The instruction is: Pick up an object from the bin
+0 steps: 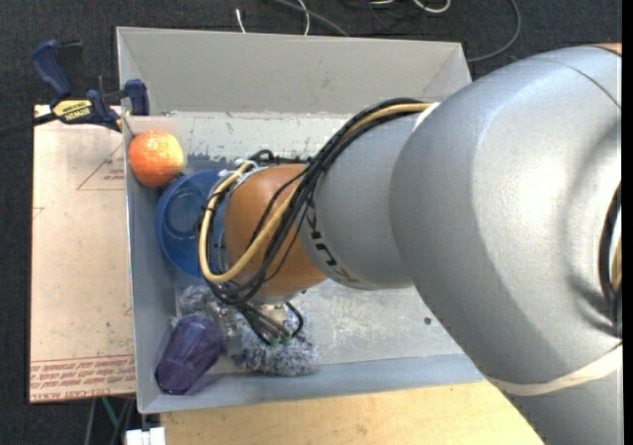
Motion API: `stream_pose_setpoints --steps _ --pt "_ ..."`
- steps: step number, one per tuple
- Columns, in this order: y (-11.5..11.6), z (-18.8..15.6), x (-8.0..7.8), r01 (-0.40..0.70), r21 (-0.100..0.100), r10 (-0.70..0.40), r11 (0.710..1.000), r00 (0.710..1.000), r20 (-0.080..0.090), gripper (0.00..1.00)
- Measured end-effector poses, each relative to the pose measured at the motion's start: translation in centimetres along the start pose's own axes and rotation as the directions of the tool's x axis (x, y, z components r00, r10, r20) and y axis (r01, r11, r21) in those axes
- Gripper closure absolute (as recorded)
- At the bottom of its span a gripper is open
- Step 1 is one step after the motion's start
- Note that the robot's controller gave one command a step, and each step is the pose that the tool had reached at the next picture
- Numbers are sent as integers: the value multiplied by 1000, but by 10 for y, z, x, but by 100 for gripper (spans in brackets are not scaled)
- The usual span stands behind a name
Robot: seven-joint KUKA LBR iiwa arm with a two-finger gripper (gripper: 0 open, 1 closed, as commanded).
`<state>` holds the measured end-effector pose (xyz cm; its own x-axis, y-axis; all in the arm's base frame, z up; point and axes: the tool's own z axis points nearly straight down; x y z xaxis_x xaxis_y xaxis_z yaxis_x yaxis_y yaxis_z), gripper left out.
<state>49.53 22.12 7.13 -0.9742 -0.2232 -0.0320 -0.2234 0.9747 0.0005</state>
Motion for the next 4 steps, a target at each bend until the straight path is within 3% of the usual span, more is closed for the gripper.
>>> stream_pose_setpoints --steps 2,3,4 --pt "9 -15 3 73 6 -73 997 997 -5 100" --pt "-21 -52 -8 97 7 -97 995 995 -1 100" --pt "11 1 -3 359 10 -359 933 933 -7 100"
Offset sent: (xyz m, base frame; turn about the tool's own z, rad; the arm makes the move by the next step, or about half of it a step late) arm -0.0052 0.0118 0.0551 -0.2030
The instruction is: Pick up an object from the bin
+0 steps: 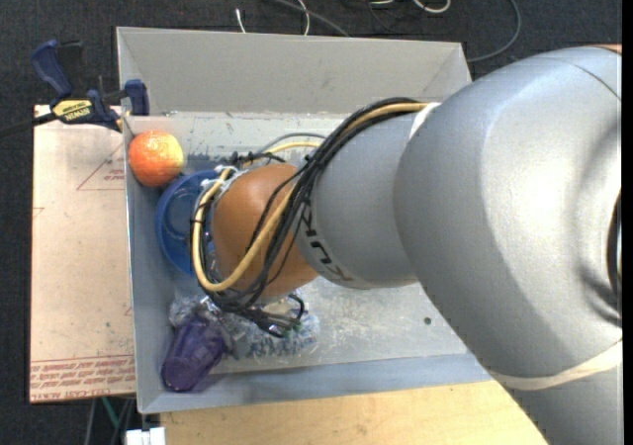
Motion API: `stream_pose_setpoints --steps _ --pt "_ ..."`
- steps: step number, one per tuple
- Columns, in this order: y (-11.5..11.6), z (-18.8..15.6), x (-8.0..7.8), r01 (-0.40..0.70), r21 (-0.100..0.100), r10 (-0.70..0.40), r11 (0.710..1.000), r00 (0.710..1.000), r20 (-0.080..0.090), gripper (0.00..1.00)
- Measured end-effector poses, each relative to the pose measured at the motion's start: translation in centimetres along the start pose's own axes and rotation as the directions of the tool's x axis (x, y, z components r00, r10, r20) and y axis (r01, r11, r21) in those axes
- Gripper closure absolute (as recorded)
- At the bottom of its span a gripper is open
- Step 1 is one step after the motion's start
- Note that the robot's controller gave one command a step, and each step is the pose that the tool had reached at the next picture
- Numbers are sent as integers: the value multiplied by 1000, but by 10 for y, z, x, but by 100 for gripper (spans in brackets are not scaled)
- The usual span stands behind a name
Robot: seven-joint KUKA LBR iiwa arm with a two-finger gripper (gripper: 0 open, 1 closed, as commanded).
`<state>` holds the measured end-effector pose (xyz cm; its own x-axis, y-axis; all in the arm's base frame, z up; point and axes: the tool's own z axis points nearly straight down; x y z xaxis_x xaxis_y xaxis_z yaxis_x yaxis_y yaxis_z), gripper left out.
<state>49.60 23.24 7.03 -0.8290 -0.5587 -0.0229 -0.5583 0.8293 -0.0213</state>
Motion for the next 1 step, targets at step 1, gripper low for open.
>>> stream_pose_setpoints --steps 1 --pt "-97 -70 9 -400 -7 400 917 917 11 100"
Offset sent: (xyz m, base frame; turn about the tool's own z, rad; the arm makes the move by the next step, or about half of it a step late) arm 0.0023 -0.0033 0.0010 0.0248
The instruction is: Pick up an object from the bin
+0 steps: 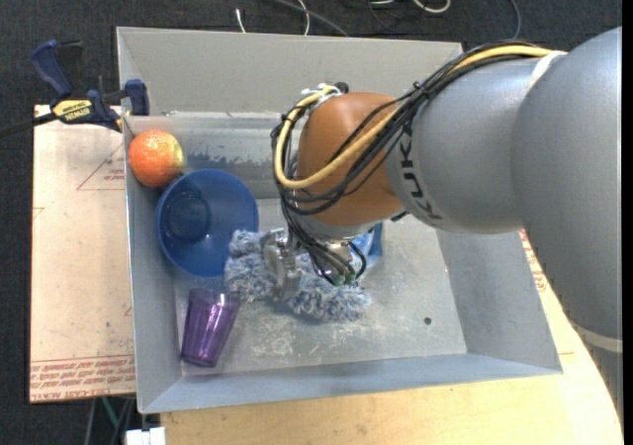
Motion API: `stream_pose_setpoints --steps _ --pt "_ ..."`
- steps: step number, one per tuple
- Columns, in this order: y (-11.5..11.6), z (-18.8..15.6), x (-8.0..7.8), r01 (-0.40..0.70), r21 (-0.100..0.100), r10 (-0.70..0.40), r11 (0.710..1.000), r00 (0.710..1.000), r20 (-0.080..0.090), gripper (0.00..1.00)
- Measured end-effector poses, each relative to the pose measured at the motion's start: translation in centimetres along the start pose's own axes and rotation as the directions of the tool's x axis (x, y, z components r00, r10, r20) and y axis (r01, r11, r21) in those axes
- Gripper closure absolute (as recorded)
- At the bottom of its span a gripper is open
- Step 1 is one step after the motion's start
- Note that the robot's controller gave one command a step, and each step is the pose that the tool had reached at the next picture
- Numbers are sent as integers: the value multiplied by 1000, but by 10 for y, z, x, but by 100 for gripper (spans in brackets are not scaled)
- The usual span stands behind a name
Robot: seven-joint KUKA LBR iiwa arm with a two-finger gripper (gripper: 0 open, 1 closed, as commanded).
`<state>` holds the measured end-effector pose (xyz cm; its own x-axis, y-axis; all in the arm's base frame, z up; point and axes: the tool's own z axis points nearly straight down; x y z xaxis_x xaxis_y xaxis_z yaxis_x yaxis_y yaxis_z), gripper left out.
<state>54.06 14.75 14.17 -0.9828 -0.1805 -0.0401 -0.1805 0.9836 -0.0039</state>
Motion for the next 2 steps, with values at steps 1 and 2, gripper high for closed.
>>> stream_pose_setpoints --steps 1,2 --pt "-2 3 2 -7 7 7 1000 1000 12 100" --pt "27 23 8 178 1 -178 984 984 -2 100"
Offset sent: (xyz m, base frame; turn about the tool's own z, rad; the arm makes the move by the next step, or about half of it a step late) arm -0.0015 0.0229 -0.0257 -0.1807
